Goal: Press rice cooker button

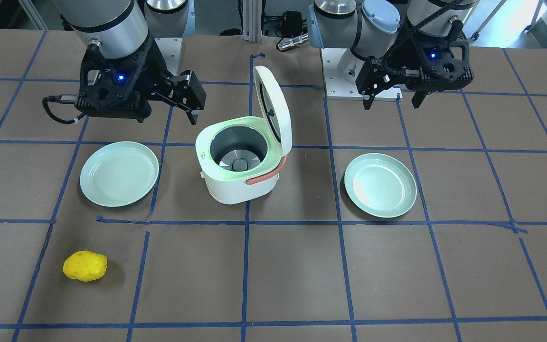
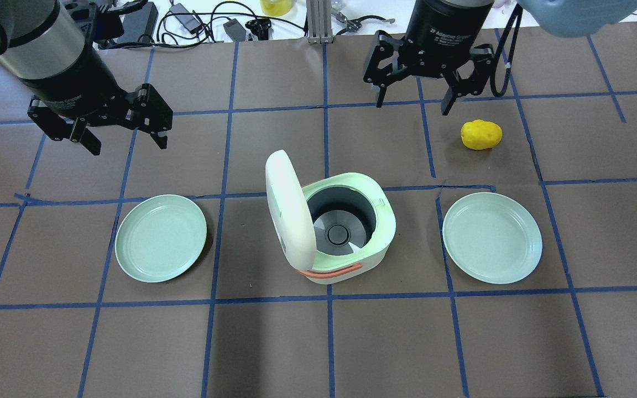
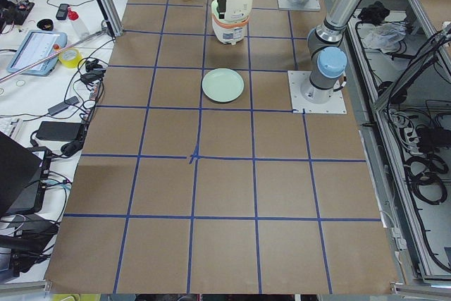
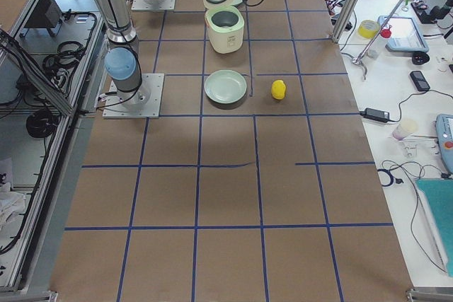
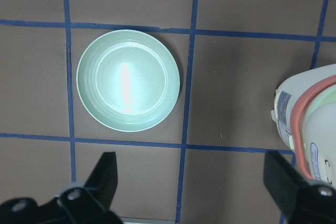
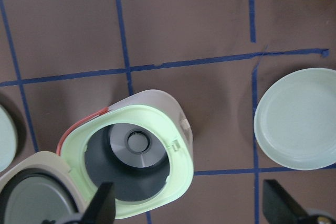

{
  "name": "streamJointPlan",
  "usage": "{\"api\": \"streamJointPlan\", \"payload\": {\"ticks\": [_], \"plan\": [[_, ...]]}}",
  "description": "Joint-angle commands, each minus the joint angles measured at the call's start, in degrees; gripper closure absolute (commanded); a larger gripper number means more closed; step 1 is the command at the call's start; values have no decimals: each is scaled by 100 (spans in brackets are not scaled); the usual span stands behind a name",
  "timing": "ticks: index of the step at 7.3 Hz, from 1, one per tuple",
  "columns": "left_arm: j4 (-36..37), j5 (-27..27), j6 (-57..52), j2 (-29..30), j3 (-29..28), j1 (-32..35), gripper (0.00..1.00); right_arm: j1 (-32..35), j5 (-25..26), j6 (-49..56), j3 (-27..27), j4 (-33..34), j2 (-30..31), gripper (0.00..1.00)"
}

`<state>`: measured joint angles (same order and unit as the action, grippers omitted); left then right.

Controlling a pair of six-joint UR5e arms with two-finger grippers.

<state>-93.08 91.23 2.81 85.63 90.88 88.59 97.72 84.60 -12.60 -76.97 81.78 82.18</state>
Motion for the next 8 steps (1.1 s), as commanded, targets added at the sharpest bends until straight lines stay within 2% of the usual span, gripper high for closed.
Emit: {"api": "streamJointPlan", "payload": {"ticks": [1,5,8], "plan": [[0,0,0,-3,0,0,0,-156,479,494,-38,13,-8,0],[0,0,0,-3,0,0,0,-1359,453,1977,-82,-21,71,0],[0,0,0,-3,0,0,0,-1484,452,2078,-152,-4,79,0]]}}
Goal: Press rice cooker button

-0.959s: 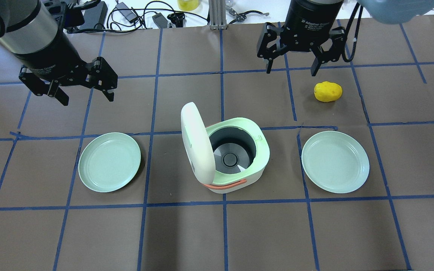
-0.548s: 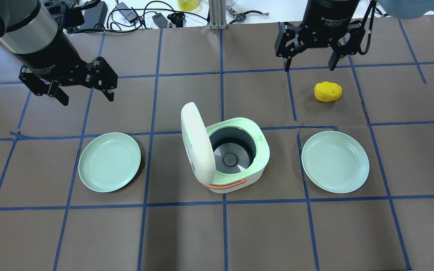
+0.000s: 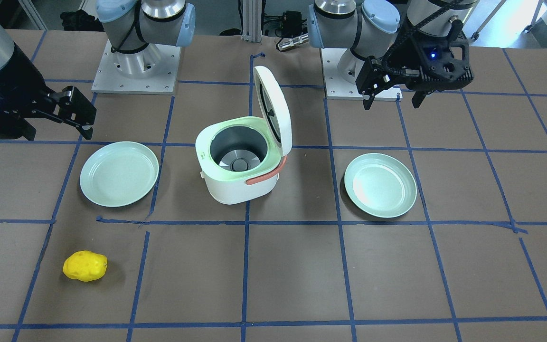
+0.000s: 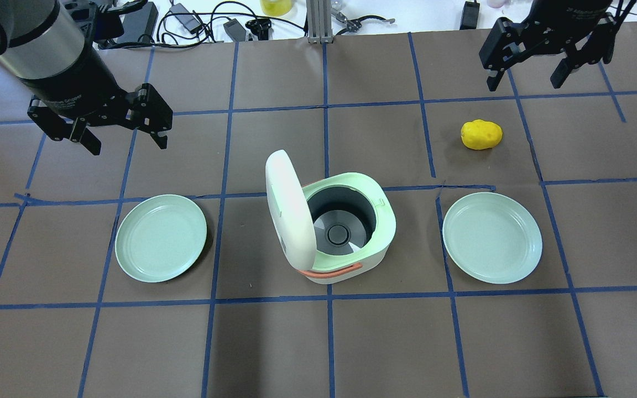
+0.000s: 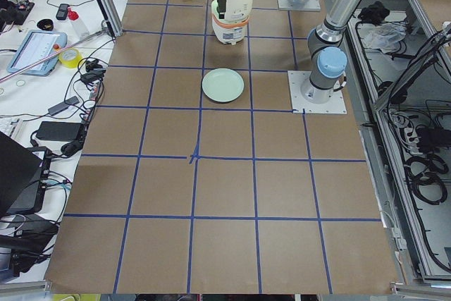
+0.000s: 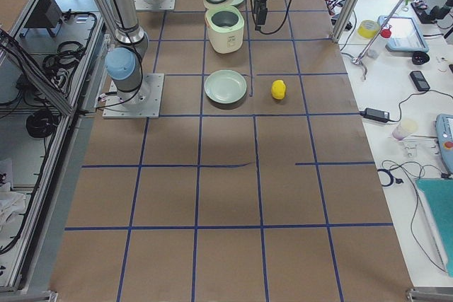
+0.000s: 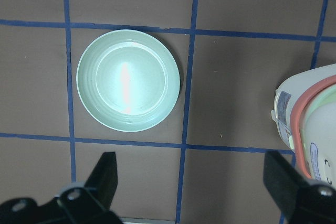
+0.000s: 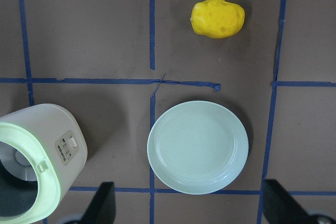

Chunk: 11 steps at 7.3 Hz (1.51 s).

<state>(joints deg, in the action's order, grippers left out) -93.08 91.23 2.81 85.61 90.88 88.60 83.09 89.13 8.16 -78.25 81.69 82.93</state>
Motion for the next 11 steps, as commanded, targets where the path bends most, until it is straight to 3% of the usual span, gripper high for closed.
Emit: {"api": "streamJointPlan", "payload": {"ticks": [1,11], "plan": [[0,0,0,0,0,0,0,5,8,-59,-33,22,22,0],[0,0,0,9,0,0,0,392,-1,-578,-129,49,101,0]]}}
